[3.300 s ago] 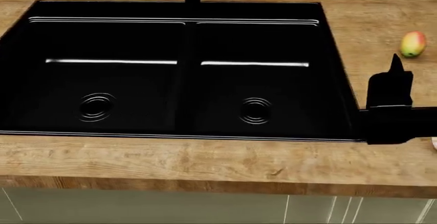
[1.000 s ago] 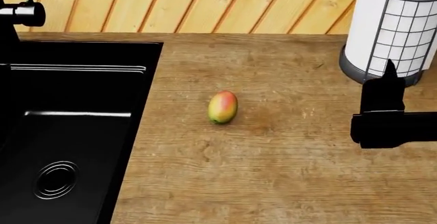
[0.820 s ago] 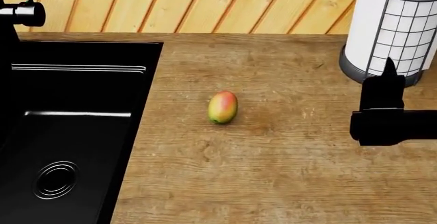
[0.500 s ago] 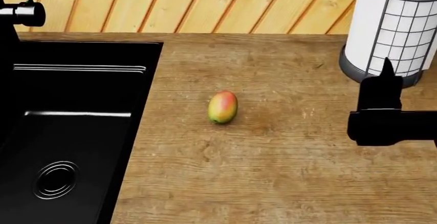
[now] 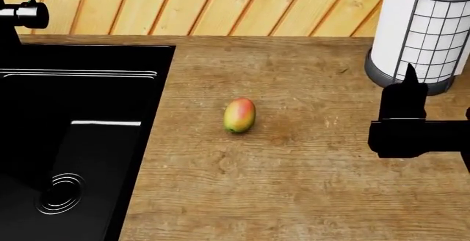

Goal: There is a mixed pile of frozen fruits and vegetables on the counter. Locate all the frozen vegetables and place the items in a bowl on the counter. Take all the frozen fruits and defrost them in a running sink.

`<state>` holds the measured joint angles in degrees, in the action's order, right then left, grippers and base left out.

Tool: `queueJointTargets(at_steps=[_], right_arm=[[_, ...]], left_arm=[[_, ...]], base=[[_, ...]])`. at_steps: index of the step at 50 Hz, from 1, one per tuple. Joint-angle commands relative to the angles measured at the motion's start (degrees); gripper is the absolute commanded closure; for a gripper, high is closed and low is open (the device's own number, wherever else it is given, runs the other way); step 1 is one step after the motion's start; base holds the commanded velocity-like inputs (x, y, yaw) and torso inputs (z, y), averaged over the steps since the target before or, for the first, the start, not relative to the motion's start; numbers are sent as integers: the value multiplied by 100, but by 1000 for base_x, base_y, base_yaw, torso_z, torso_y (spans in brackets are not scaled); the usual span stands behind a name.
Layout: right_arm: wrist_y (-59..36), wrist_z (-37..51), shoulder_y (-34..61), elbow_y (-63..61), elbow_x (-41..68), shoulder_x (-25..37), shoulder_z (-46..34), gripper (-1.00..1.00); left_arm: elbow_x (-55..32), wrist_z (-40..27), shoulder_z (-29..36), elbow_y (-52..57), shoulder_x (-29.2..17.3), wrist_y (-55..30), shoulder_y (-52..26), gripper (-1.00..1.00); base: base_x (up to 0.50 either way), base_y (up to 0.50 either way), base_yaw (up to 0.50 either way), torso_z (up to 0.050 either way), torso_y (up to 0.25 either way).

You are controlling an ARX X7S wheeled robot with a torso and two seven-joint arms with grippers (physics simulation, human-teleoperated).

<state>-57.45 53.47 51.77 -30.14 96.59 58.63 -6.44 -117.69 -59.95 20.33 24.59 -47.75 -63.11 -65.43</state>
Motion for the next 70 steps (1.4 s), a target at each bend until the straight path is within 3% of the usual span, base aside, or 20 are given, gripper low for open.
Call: queueJointTargets(at_steps=[1,16,31,50,57,70], right_arm=[[-13,-44,52,7,-50,-27,-41,-100],[42,-102,-15,39,-158,-124,-97,-100],[63,-150,-41,57,-211,-123,-118,-100],[192,-157,-220,62,-164,-104,-37,-100],[272,-185,-389,30,-201,-82,28,-100],[315,-220,-490,17,-228,-109,16,-100]], left_arm=[[-570,-74,396,353,538,-63,-376,-100],[-1701,-651,1368,900,1329,155,-1304,-100],[-2746,-1008,1814,1319,1106,808,-1071,-100],[-2307,-1015,2248,1246,1226,732,-563,-100],[-1709,-696,2177,647,1186,433,-460,-100],[-283,136,2367,-181,1530,-142,56,-100]], base=[[0,0,0,0,0],[0,0,0,0,0],[0,0,0,0,0],[0,0,0,0,0],[0,0,0,0,0],[0,0,0,0,0]])
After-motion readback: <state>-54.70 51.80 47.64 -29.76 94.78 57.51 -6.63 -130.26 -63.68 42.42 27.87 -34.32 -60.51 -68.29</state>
